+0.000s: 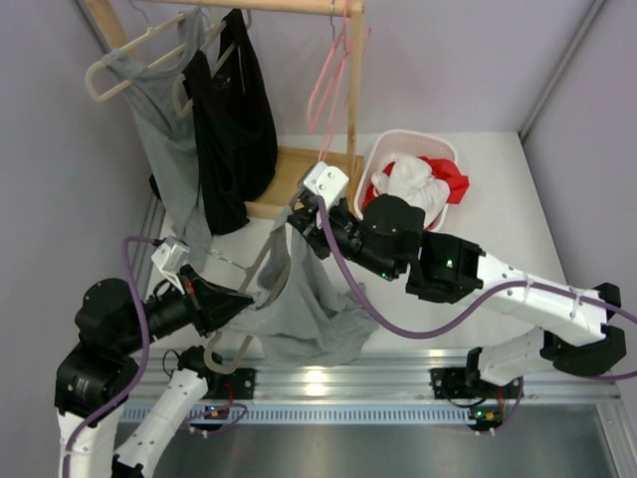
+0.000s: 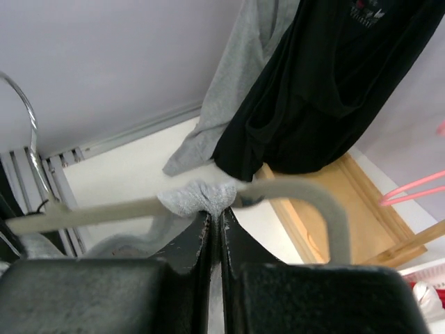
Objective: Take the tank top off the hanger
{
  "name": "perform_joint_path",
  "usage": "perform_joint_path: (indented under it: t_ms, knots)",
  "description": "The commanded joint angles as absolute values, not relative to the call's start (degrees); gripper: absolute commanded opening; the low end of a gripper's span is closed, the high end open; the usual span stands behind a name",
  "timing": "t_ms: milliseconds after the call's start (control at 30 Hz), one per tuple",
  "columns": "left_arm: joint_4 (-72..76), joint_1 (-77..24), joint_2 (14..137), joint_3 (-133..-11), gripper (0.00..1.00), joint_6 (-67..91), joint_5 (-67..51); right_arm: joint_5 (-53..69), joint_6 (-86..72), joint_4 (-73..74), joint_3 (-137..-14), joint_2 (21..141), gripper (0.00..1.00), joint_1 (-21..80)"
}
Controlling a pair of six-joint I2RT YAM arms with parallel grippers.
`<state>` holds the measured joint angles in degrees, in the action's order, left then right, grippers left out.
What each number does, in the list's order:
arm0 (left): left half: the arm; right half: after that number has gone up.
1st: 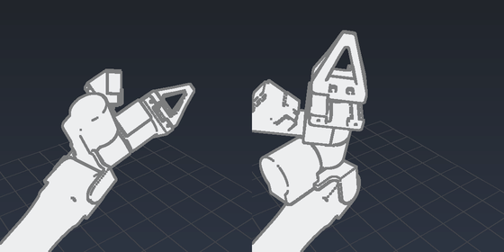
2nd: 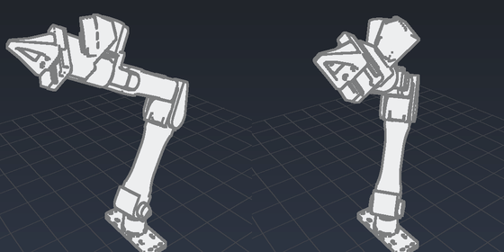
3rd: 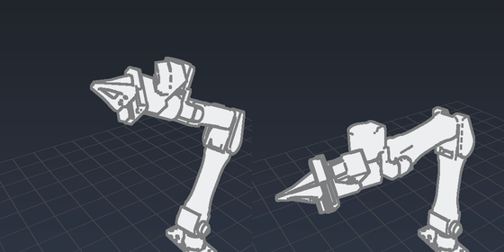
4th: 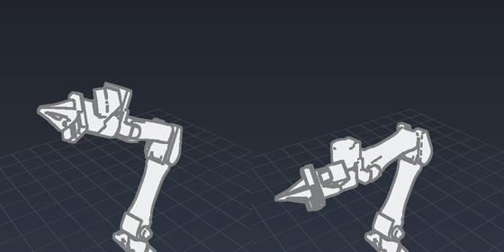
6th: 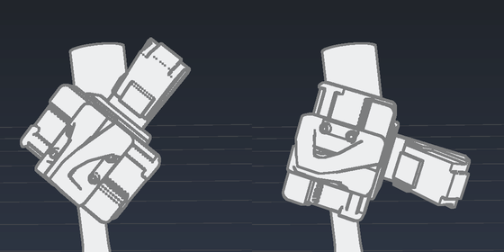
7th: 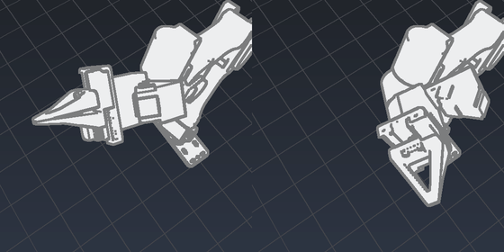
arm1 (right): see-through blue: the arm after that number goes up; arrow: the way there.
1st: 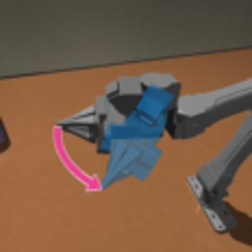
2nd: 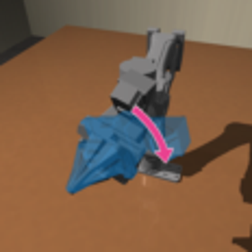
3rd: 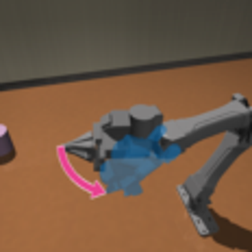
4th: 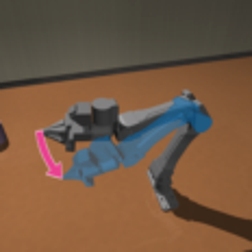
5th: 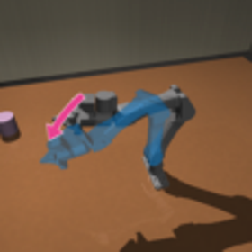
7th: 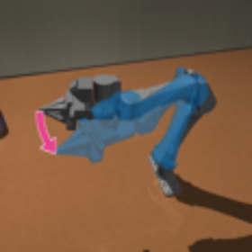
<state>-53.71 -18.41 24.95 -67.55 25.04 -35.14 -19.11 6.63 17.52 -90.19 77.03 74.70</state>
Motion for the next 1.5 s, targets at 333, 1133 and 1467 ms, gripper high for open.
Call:
perform_joint_path:
  t_ms: [333, 1133, 1467]
  knots:
    - [-50.9, -18.2, 24.3, -66.9, 0.0, 24.5, -39.9, -27.4, 2.0, 27.2, -109.0, 83.8, 0.0, 65.7]
    - [-50.5, -16.7, 24.4, -73.7, 0.0, 24.5, -29.9, -13.0, -5.4, 18.0, -72.3, 64.3, 0.03, 67.6]
    - [-49.5, -16.0, 25.8, -74.7, 0.0, 25.1, -31.8, 9.5, -9.7, 3.6, -68.2, 60.6, 0.88, 68.5]
